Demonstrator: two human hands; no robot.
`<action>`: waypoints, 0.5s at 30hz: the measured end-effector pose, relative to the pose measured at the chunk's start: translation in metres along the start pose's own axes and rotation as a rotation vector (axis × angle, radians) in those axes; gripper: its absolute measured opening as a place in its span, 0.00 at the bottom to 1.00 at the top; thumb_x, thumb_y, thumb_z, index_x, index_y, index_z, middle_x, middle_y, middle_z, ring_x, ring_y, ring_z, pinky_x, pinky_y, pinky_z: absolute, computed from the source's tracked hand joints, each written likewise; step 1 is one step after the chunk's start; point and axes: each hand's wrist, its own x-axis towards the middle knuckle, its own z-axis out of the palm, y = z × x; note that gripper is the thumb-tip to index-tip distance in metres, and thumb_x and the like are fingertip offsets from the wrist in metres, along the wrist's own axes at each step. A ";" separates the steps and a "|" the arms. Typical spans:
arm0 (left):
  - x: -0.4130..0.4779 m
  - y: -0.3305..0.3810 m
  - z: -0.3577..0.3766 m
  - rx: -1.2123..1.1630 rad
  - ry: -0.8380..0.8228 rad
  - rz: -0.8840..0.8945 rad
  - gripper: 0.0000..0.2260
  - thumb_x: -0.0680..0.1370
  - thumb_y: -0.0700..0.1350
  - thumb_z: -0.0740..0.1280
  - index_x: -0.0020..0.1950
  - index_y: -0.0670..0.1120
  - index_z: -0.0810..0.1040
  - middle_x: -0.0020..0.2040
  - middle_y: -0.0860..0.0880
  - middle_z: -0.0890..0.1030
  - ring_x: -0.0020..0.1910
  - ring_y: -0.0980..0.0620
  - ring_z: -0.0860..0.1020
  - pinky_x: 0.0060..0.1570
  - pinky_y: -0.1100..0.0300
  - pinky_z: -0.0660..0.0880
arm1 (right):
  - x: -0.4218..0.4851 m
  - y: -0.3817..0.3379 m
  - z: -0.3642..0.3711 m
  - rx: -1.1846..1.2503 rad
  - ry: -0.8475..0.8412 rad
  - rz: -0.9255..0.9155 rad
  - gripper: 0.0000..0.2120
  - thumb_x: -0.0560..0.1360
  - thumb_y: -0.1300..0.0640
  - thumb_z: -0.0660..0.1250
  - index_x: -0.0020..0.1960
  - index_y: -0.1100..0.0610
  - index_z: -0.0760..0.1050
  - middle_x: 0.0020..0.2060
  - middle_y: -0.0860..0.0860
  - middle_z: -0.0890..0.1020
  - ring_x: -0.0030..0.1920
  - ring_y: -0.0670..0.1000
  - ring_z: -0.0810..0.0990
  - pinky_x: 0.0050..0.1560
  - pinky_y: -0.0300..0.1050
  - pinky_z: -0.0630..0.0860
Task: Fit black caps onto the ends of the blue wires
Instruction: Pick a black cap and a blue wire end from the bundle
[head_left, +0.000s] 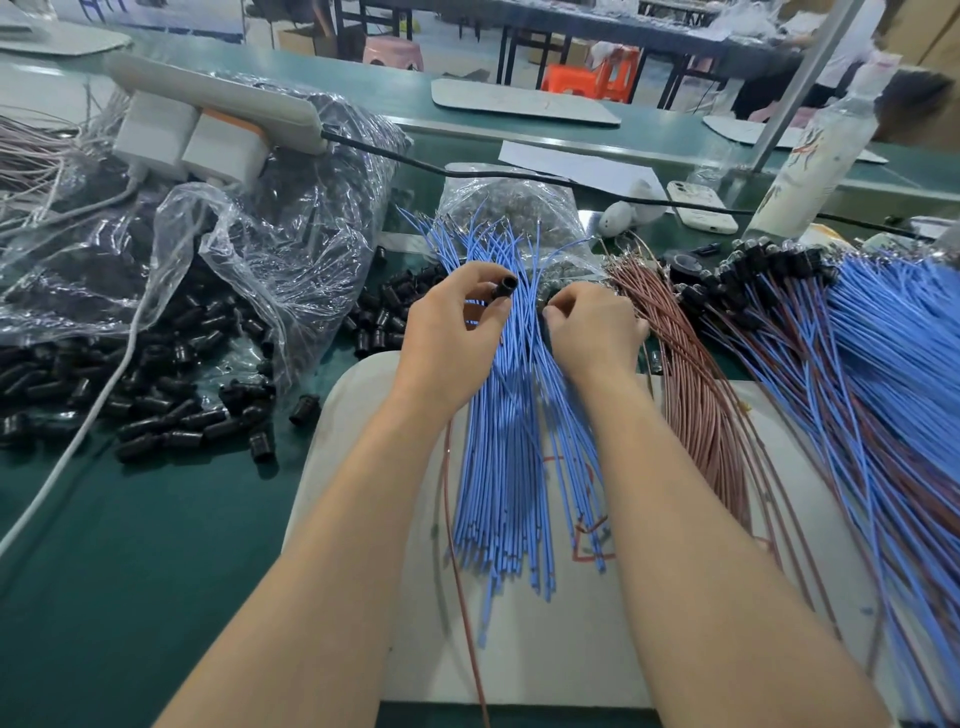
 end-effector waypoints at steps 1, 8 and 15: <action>0.000 0.000 0.000 -0.010 0.001 0.001 0.08 0.78 0.39 0.65 0.52 0.51 0.78 0.45 0.55 0.80 0.42 0.58 0.78 0.46 0.67 0.74 | -0.001 0.000 -0.004 0.067 0.032 0.002 0.08 0.79 0.53 0.62 0.52 0.53 0.79 0.50 0.51 0.81 0.58 0.56 0.75 0.61 0.52 0.65; 0.001 0.000 -0.001 -0.011 -0.025 -0.003 0.09 0.78 0.38 0.65 0.51 0.52 0.77 0.46 0.55 0.81 0.46 0.58 0.79 0.48 0.68 0.74 | -0.015 0.007 -0.042 0.932 -0.116 0.003 0.08 0.77 0.63 0.64 0.45 0.52 0.78 0.39 0.49 0.83 0.38 0.43 0.80 0.40 0.34 0.76; -0.001 0.001 0.001 0.002 -0.017 0.013 0.09 0.77 0.36 0.65 0.50 0.50 0.76 0.45 0.57 0.80 0.46 0.58 0.79 0.52 0.65 0.75 | -0.032 0.003 -0.043 1.055 -0.187 -0.076 0.10 0.76 0.66 0.65 0.45 0.54 0.81 0.39 0.51 0.84 0.42 0.47 0.83 0.50 0.40 0.80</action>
